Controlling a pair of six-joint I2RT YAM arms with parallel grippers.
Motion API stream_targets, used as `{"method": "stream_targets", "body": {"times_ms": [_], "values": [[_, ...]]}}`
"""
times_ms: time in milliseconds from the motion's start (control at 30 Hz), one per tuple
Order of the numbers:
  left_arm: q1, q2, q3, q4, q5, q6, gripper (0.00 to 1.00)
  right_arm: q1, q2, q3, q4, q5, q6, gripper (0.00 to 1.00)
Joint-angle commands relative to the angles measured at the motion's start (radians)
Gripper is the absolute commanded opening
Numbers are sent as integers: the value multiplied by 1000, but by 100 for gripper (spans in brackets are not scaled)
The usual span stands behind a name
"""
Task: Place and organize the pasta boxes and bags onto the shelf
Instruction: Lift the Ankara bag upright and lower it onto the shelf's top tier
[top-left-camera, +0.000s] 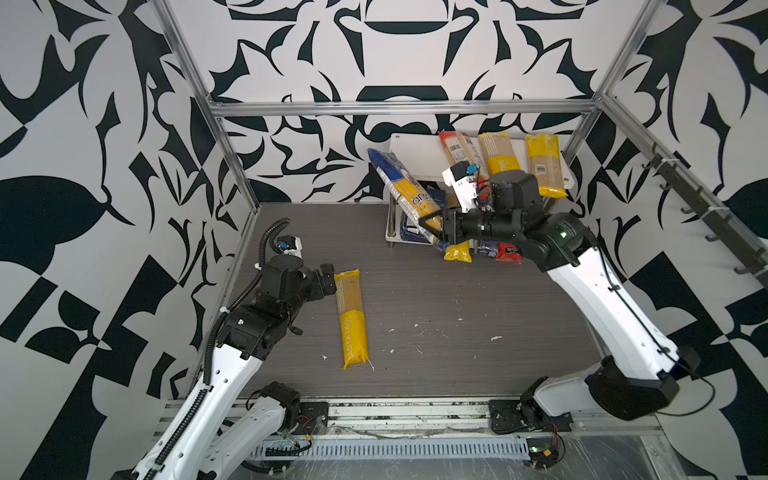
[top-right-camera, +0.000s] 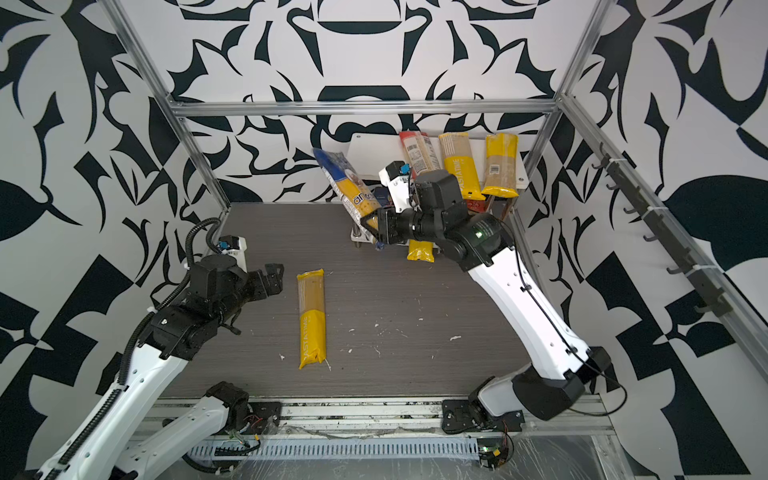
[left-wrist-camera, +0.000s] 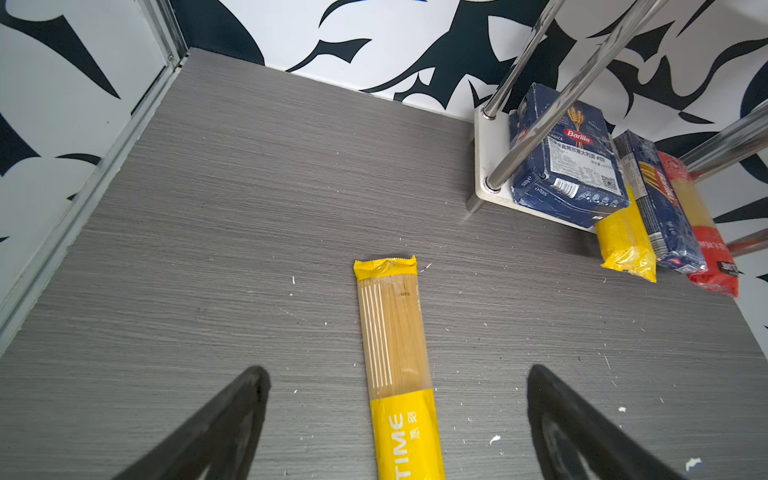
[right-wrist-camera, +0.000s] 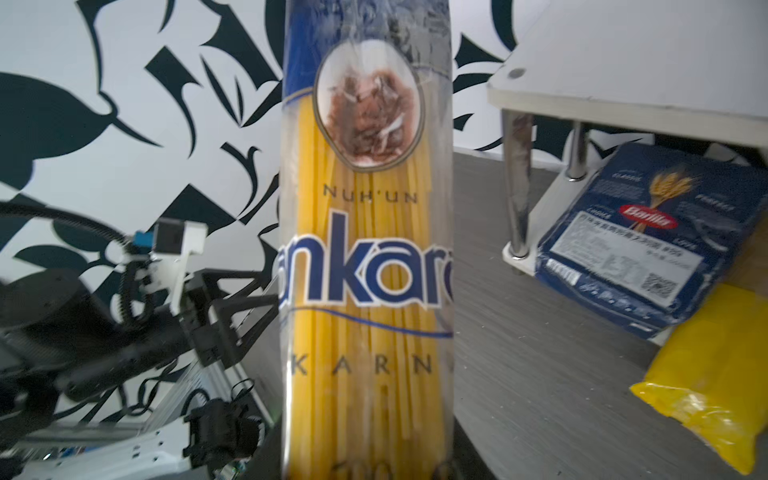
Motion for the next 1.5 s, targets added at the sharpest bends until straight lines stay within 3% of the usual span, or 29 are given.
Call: {"method": "stream_targets", "body": {"times_ms": [0,433,567,933,1467], "values": [[4,8,20,26,8,22,99,-29,47,198,79,145,-107,0],[5,42,4,46,11,47,99,-94,467,751,-82,346,-236,0],[5,44,3,51,6,54,99,-96,557,854,-105,411,-247,0],[5,35,-5,51,-6,71,99,-101,597,847,-128,614,-285,0],[6,41,6,49,-11,81,99,-194,619,880,-215,646,-264,0]]}}
